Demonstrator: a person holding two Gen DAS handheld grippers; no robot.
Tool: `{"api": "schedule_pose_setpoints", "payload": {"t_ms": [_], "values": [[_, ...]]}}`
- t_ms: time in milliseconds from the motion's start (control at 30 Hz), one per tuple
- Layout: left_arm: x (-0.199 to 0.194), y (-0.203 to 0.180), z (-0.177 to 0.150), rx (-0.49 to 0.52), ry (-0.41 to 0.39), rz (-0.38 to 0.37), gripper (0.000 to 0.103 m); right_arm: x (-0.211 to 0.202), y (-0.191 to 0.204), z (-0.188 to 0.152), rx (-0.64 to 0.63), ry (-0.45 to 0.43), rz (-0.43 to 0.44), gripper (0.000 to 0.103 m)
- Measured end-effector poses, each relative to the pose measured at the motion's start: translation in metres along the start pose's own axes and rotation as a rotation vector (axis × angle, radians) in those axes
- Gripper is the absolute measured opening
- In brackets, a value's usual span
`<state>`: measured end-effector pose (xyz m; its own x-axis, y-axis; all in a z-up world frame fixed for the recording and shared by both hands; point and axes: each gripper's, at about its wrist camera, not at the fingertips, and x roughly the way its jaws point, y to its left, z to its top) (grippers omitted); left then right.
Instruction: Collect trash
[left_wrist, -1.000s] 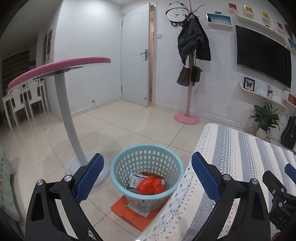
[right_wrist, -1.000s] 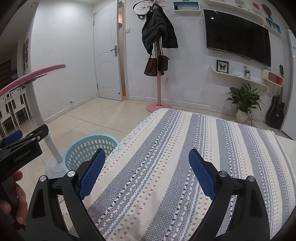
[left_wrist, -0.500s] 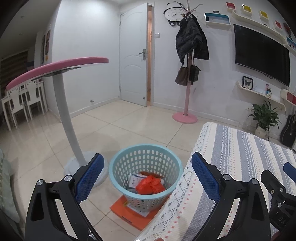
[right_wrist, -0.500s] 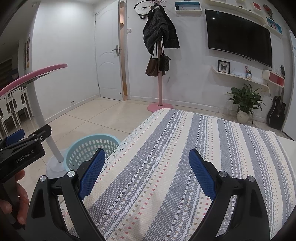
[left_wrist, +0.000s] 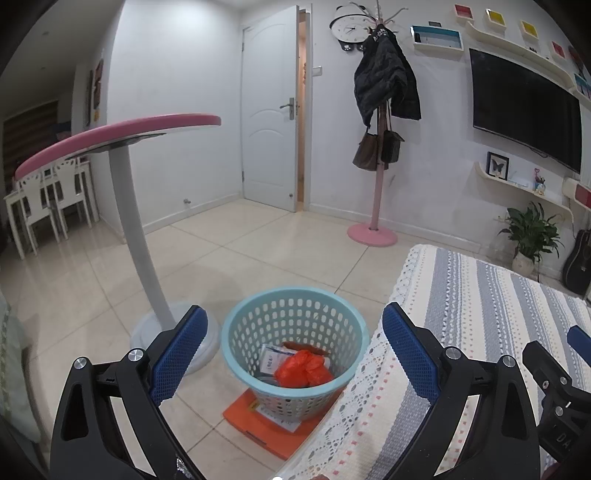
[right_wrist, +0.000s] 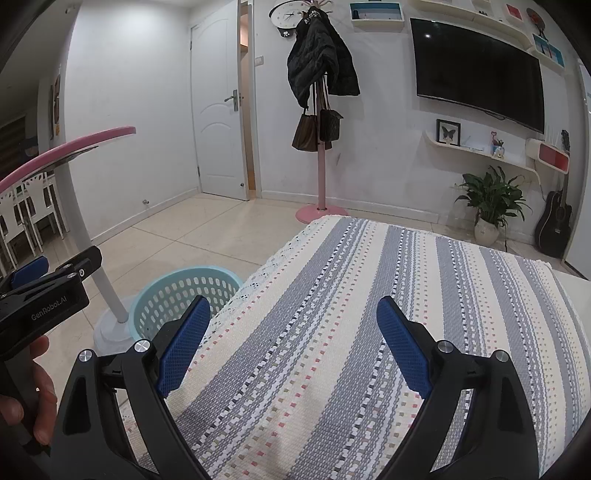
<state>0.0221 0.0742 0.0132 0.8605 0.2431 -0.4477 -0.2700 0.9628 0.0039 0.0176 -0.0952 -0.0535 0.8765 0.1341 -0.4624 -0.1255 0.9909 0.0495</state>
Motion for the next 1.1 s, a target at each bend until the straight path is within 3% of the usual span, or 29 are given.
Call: {"api": "schedule_pose_setpoints", "payload": {"t_ms": [433, 1100], "values": [[0.005, 0.005, 0.0, -0.008, 0.041, 0.063, 0.094, 0.005, 0.002, -0.003, -0.005, 0.021, 0.011, 0.087], [0.011, 0.01, -0.001, -0.029, 0.089, 0.033, 0.095, 0.008, 0.003, -0.005, -0.002, 0.03, 0.016, 0.087]]}}
